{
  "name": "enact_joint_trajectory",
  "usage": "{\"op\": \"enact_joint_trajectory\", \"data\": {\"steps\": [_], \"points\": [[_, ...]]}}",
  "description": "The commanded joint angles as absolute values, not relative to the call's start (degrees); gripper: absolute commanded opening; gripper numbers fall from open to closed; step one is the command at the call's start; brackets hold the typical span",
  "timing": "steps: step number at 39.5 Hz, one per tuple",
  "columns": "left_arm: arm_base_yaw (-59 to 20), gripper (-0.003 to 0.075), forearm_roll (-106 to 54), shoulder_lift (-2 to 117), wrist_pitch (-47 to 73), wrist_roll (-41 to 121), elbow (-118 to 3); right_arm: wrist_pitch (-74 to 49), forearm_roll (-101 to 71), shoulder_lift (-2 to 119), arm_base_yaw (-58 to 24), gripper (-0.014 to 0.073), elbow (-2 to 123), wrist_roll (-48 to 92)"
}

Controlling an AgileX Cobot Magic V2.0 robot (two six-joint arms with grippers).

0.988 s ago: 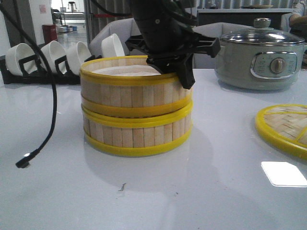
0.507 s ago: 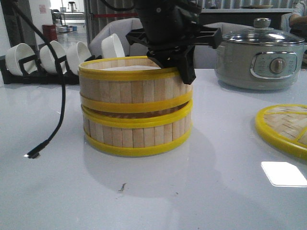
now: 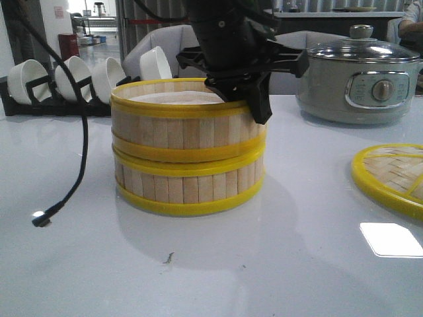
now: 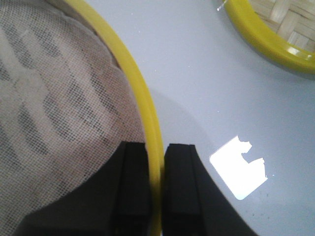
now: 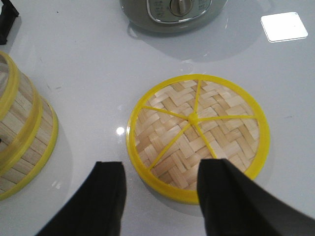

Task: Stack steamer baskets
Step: 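Lift the basket and lower it onto the centre steamer basket, then open the left gripper and raise it away from the stack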

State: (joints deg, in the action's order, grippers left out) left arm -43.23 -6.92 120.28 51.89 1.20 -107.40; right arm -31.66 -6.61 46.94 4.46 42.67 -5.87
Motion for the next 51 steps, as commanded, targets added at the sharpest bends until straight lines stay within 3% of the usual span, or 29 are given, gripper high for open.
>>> {"op": "enact_joint_trajectory", "data": {"steps": [1,23,28,37,51], "points": [[-44.1,0.0085,-8.4,117.5,49.5,1.0,-109.0,-27.2,-6.9,46.7,4.6,0.0444,44.7,-5.6],[-44.1,0.0095,-8.5,117.7,50.0,1.0,-109.2,-27.5,-6.9,46.7,4.6,0.0444,44.7,-5.6],[-44.1,0.0168,-8.1,117.5,49.4,1.0,-109.2,-27.5,-6.9,46.7,4.6,0.0444,44.7,-5.6],[-44.1,0.0398,-8.1,117.5,49.4,1.0,-109.3,-27.5,-6.9,46.7,4.6,0.0444,44.7,-5.6],[-44.1,0.0413,-7.9,116.6,49.3,0.4,-109.3,-27.5,-6.9,46.7,4.6,0.0444,44.7,-5.6]]}}
